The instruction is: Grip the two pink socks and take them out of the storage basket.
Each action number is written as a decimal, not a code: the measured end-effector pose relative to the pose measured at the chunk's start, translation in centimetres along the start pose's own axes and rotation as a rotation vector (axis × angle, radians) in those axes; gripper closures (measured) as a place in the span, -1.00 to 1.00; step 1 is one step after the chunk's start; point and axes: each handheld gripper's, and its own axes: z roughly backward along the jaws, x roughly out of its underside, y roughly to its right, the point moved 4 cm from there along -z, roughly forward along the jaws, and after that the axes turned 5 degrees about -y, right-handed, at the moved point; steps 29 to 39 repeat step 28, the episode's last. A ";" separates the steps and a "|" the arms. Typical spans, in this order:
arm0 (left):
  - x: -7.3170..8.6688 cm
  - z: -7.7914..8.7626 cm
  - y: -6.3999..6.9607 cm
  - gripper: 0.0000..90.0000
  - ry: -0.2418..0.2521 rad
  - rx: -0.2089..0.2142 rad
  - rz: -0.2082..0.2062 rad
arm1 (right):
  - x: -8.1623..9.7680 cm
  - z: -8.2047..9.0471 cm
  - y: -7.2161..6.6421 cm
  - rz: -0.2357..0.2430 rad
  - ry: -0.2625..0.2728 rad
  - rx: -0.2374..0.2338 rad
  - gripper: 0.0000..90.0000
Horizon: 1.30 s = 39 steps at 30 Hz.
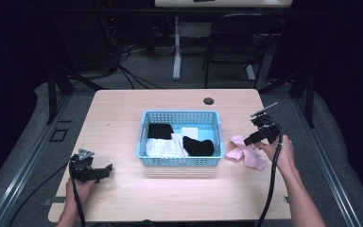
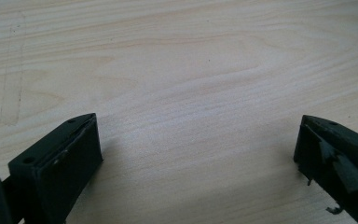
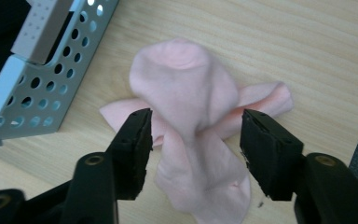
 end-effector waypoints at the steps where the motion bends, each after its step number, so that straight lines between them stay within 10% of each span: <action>1: 0.0 0.0 0.0 -0.98 0.000 0.000 -0.001 | 0.0 0.0 0.0 0.000 0.000 0.000 -0.06; 6: 0.0 0.0 0.0 -0.98 0.000 0.000 0.000 | 1.5 1.7 -0.6 0.020 0.039 -0.006 -0.62; 12: 0.0 0.0 0.0 -0.98 0.000 0.000 0.000 | 4.2 2.9 -1.5 0.046 0.074 0.003 -0.86; 24: 0.0 0.0 0.0 -0.99 -0.001 0.001 0.000 | 8.1 1.0 -0.8 0.051 0.024 0.001 -0.87; 39: 0.0 0.0 0.0 -0.99 -0.001 0.001 -0.001 | 8.5 0.4 -0.2 0.034 0.001 -0.004 -0.86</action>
